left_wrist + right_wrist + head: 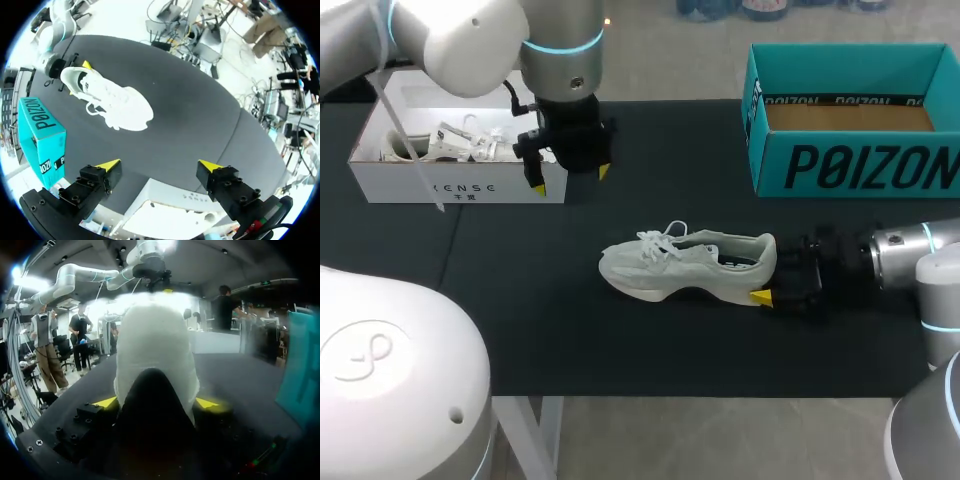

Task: Take the shoe out of the shoebox, open the shoe tongue, remove and reinsert the insole, then place the shoe into the shoebox

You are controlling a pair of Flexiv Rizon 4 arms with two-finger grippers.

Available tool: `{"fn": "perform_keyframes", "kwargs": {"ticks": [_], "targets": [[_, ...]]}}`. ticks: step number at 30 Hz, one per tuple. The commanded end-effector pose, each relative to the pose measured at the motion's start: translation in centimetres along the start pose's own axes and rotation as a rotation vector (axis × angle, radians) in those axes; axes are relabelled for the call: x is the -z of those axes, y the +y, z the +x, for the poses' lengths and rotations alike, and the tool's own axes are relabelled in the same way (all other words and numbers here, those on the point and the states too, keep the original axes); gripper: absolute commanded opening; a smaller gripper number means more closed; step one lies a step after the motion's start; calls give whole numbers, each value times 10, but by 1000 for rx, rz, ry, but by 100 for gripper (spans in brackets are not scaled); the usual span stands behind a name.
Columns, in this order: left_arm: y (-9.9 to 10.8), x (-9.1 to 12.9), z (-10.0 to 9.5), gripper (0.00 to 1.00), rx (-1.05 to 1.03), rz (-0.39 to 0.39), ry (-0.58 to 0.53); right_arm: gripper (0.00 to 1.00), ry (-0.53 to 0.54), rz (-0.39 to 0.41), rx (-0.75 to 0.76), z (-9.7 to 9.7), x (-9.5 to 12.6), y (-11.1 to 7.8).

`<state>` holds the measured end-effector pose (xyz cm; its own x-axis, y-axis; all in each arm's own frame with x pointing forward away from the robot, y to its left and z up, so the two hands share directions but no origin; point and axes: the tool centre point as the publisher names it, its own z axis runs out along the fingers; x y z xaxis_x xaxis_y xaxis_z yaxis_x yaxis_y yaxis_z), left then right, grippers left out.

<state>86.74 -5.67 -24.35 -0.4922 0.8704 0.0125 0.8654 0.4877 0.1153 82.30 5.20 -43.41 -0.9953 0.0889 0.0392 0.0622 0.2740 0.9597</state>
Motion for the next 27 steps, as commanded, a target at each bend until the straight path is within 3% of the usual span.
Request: {"fn": "perform_keyframes", "kwargs": {"ticks": [1,3,5,6,7,8,27], "targets": [[-17,-4,-12,100,745,99,34,0,-1,1,-1,1,-4,-3],[-22,-4,-14,100,836,73,55,0,-1,1,-1,1,-4,-3],[-27,-9,-19,100,919,-81,204,0,-1,1,-1,1,-4,-3],[-30,-9,-19,100,960,-46,170,0,-1,1,-1,1,-4,-3],[-30,-8,-19,100,1036,-103,184,0,-1,1,-1,1,-4,-3],[-31,-10,-21,100,1052,-66,194,0,-1,1,-1,1,-4,-3],[-31,-10,-21,100,1052,-66,194,0,-1,1,-1,1,-4,-3]]}}
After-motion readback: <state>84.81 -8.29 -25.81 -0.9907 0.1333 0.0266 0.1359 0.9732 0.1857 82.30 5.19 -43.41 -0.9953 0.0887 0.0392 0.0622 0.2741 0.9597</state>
